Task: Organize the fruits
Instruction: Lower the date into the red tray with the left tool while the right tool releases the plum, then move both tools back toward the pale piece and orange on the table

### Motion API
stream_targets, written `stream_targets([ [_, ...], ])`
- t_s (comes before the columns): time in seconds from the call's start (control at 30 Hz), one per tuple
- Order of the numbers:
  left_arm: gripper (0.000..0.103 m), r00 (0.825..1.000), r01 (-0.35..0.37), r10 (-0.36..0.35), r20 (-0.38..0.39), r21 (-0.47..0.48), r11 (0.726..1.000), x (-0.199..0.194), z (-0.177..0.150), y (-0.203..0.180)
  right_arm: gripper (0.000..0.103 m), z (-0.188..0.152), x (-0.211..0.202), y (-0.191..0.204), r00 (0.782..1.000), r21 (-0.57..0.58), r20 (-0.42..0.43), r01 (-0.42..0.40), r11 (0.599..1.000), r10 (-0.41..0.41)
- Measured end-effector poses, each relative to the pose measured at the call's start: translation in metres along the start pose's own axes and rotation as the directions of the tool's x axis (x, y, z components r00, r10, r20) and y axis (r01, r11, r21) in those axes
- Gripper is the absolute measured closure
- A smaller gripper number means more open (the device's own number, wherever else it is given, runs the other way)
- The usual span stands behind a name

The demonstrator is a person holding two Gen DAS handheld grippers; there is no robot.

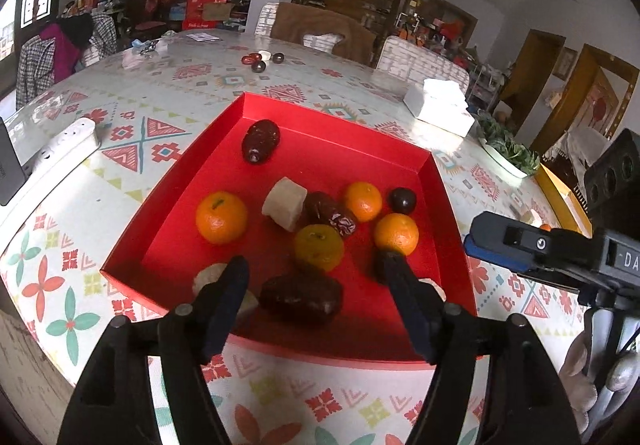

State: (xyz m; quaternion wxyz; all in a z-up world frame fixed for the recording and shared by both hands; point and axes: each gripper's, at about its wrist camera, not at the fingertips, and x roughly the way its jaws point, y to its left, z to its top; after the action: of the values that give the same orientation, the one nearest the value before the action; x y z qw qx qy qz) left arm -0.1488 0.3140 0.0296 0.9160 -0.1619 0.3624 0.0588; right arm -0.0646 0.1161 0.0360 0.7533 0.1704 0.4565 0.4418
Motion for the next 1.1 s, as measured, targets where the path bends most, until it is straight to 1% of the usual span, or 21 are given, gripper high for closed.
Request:
stream_targets([
  [0.23,0.032,1.000,0.008,-0.008,-0.003,0.002,1.000,-0.004,-0.001,-0.010,0.051,-0.005,-0.011,-0.011,1.000,0.026,0.011,-0.001,1.000,0.001],
  [0.4,0.031,1.000,0.019,-0.019,0.007,0.041,0.999,-0.011,0.000,-0.032,0.050,-0.010,-0.026,-0.028,0.999,0.049,0.035,0.016,0.999,-0.018],
  [0.47,0.030,1.000,0.024,-0.025,0.010,0.058,0.998,-0.014,0.000,-0.041,0.050,-0.012,-0.035,-0.034,0.998,0.057,0.049,0.024,0.998,-0.026],
  [0.53,0.027,0.999,0.029,-0.029,0.012,0.070,0.997,-0.015,0.000,-0.050,0.050,-0.013,-0.042,-0.040,0.998,0.068,0.061,0.030,0.997,-0.034],
  [0.6,0.027,0.999,0.034,-0.035,0.011,0.088,0.996,-0.017,-0.001,-0.061,0.050,-0.015,-0.051,-0.048,0.996,0.082,0.073,0.038,0.996,-0.044],
  [0.63,0.027,0.999,0.037,-0.038,0.010,0.093,0.995,-0.017,-0.002,-0.064,0.050,-0.016,-0.055,-0.051,0.996,0.083,0.078,0.047,0.995,-0.053],
  [0.73,0.027,0.999,0.042,-0.043,0.006,0.117,0.992,-0.017,-0.005,-0.079,0.050,-0.019,-0.071,-0.056,0.985,0.072,0.101,0.135,0.988,-0.142],
  [0.8,0.026,0.999,0.040,-0.042,0.012,0.136,0.990,-0.018,-0.007,-0.087,0.050,-0.020,-0.083,-0.055,0.961,0.042,0.130,0.241,0.970,-0.245],
  [0.83,0.024,0.999,0.034,-0.037,0.018,0.147,0.989,-0.019,-0.007,-0.092,0.050,-0.020,-0.087,-0.055,0.948,0.031,0.141,0.283,0.959,-0.284],
  [0.87,0.022,0.999,0.024,-0.029,0.028,0.157,0.987,-0.020,-0.008,-0.096,0.050,-0.021,-0.092,-0.054,0.929,0.019,0.158,0.335,0.942,-0.334],
  [0.9,0.017,0.999,0.015,-0.022,0.041,0.164,0.986,-0.022,-0.008,-0.099,0.050,-0.022,-0.100,-0.053,0.906,0.010,0.181,0.386,0.922,-0.381],
  [0.93,0.013,0.998,0.004,-0.014,0.057,0.173,0.985,-0.025,-0.009,-0.102,0.050,-0.023,-0.104,-0.054,0.893,0.007,0.193,0.412,0.911,-0.405],
  [0.97,0.012,0.997,-0.009,-0.007,0.083,0.185,0.983,-0.030,-0.010,-0.108,0.050,-0.024,-0.111,-0.054,0.864,0.002,0.213,0.465,0.885,-0.455],
  [1.03,0.012,0.994,-0.009,-0.012,0.105,0.200,0.980,-0.035,-0.011,-0.115,0.050,-0.025,-0.121,-0.053,0.815,-0.007,0.244,0.543,0.840,-0.525],
  [1.07,0.012,0.994,-0.006,-0.017,0.111,0.208,0.978,-0.038,-0.012,-0.119,0.050,-0.026,-0.127,-0.052,0.783,-0.010,0.265,0.586,0.810,-0.563],
  [1.1,0.012,0.993,-0.011,-0.013,0.113,0.211,0.977,-0.039,-0.012,-0.121,0.050,-0.026,-0.132,-0.052,0.763,-0.012,0.279,0.610,0.793,-0.583],
])
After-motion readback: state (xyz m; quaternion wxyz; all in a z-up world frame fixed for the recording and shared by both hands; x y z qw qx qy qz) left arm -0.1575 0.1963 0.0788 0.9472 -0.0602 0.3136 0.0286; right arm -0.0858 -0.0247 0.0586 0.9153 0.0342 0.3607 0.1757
